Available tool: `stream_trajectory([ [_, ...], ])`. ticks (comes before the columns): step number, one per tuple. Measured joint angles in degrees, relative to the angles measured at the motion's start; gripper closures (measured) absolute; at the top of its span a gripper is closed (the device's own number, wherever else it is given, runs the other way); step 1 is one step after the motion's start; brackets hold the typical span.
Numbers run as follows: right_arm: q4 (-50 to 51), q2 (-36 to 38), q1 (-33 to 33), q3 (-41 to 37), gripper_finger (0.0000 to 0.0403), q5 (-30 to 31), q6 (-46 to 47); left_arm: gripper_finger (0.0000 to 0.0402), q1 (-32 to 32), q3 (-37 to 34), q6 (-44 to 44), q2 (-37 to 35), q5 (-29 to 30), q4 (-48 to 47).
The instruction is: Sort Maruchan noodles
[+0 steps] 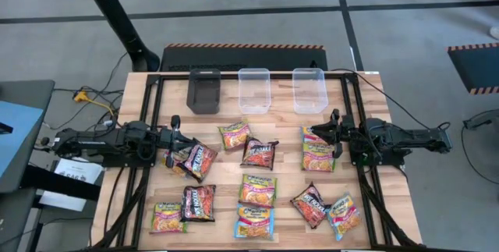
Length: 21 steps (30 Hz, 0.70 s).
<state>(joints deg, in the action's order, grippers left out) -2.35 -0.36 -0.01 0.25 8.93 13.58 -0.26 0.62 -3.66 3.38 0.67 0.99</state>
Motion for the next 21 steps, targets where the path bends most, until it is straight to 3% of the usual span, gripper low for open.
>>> stream_trajectory([
  [21, 0.0, 0.0, 0.0, 0.0, 0.0303, 0.0, 0.0, 0.0401, 0.04, 0.02, 0.26, 0.0, 0.02, 0.0],
])
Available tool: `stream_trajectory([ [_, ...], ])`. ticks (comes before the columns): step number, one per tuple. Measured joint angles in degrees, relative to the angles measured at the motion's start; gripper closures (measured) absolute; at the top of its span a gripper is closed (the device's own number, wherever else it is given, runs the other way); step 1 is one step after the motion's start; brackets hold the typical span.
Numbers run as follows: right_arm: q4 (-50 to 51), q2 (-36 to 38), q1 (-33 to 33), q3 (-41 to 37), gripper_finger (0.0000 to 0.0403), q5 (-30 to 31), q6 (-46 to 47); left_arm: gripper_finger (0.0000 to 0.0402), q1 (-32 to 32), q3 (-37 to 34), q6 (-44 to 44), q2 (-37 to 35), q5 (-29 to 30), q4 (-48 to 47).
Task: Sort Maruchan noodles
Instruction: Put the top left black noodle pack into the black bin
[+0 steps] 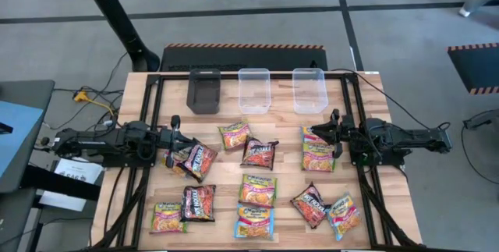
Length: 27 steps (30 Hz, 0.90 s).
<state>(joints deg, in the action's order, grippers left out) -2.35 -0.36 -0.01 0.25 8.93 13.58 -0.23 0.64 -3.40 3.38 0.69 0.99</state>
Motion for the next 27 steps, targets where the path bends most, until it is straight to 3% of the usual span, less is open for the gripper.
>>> stream_trajectory([
  [11, 0.0, 0.02, -0.02, 0.0, 0.0303, 0.0, 0.0, 0.0401, 0.0, 0.12, 0.7, -0.02, -2.61, 0.04],
  [16, 0.0, 0.02, -0.01, 0.0, 0.0303, 0.0, 0.0, 0.0401, 0.0, 0.15, -0.49, 0.0, -0.28, -0.04],
  [27, 0.0, 0.01, 0.0, 0.02, 0.0303, 0.0, 0.0, 0.0401, 0.0, 0.2, 10.86, 0.0, 2.42, -0.14],
])
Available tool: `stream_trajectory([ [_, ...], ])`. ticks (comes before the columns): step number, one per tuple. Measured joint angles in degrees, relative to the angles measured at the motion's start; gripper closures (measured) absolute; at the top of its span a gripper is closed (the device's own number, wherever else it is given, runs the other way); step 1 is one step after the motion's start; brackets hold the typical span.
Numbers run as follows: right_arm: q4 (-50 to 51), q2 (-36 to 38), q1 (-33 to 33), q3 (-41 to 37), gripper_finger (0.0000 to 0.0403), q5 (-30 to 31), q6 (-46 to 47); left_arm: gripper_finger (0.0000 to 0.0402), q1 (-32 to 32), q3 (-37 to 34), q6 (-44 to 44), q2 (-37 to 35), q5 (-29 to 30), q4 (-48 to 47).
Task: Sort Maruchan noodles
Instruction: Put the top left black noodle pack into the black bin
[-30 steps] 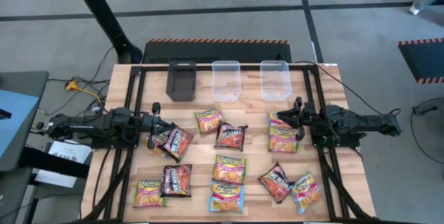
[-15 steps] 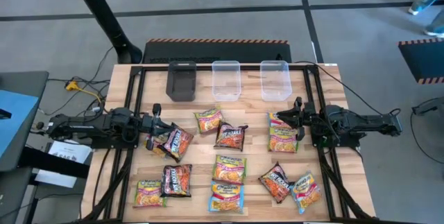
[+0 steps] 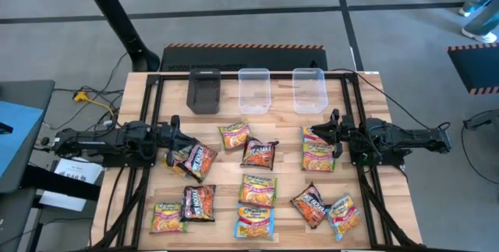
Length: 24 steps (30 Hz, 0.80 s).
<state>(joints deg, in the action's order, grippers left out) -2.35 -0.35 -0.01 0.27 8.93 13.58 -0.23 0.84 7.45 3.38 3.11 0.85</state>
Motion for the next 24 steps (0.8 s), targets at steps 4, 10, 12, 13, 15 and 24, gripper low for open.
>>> stream_trajectory([
  [4, 0.0, 0.01, -0.02, -0.02, 0.0303, 0.0, 0.0, 0.0401, -0.01, 0.0, 4.3, 0.0, 0.84, 0.13],
  [10, 0.0, -0.01, 0.0, -0.02, 0.0303, 0.0, 0.0, 0.0401, 0.0, 0.0, 9.26, 0.0, 1.75, 0.27],
  [12, 0.0, -0.01, 0.0, -0.02, 0.0303, 0.0, 0.0, 0.0401, -0.02, 0.0, 9.67, 0.0, 2.2, 0.35],
  [13, 0.0, -0.01, 0.0, -0.02, 0.0303, 0.0, 0.0, 0.0401, -0.02, 0.0, 9.72, 0.0, 2.83, 0.47],
  [15, 0.0, 0.0, -0.01, -0.02, 0.0303, 0.0, 0.0, 0.0401, -0.02, 0.0, 10.31, 0.0, 4.14, 0.66],
  [24, -0.69, 0.0, -0.07, 0.0, 0.0303, 0.02, -0.07, 0.0401, 0.02, 0.02, 12.23, 0.0, 13.91, 2.02],
])
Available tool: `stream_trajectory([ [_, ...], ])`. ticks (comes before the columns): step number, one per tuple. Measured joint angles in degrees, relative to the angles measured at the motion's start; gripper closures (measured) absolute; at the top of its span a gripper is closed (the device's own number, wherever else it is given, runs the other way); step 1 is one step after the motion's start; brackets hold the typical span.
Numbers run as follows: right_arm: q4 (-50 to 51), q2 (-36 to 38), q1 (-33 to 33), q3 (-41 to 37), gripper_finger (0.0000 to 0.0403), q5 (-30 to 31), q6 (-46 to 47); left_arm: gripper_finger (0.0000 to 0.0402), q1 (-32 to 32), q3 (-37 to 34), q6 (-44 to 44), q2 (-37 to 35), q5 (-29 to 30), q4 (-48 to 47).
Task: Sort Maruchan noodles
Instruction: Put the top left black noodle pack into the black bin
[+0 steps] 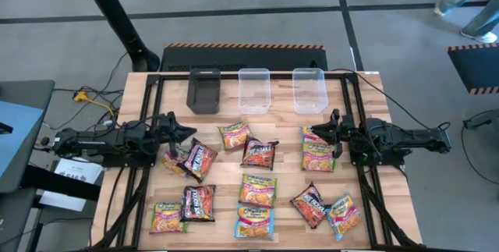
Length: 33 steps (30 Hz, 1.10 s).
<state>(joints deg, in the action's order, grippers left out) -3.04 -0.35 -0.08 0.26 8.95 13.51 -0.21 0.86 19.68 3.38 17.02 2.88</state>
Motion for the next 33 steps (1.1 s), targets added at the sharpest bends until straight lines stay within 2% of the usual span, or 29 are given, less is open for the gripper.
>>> stream_trajectory([
  [2, -0.08, 0.01, 0.0, -0.01, 0.0303, 0.0, 0.02, 0.0401, 0.2, 0.0, 0.92, 0.0, 3.1, 0.24],
  [4, -0.15, -0.01, -0.02, -0.01, 0.0303, 0.02, -0.11, 0.0401, 0.69, 0.0, 2.06, 0.0, 3.69, 0.28],
  [16, -0.29, 0.01, -0.03, -0.01, 0.0303, 0.03, -0.34, 0.0401, 1.51, 0.0, 3.35, 0.0, 3.17, 0.35],
  [23, -0.36, 0.01, -0.06, 0.01, 0.0303, 0.04, 1.45, 0.0398, 1.51, 0.0, 3.06, 0.0, 0.63, 0.13],
  [27, -0.36, 0.01, -0.06, -0.01, 0.0303, 0.04, 1.47, 0.0378, 1.51, 0.0, 1.0, 0.0, 0.13, 0.08],
  [33, -0.36, 0.01, -0.06, -0.01, 0.0303, 0.04, 1.5, 0.0325, 1.51, 0.0, -4.36, 0.0, 1.86, 0.2],
])
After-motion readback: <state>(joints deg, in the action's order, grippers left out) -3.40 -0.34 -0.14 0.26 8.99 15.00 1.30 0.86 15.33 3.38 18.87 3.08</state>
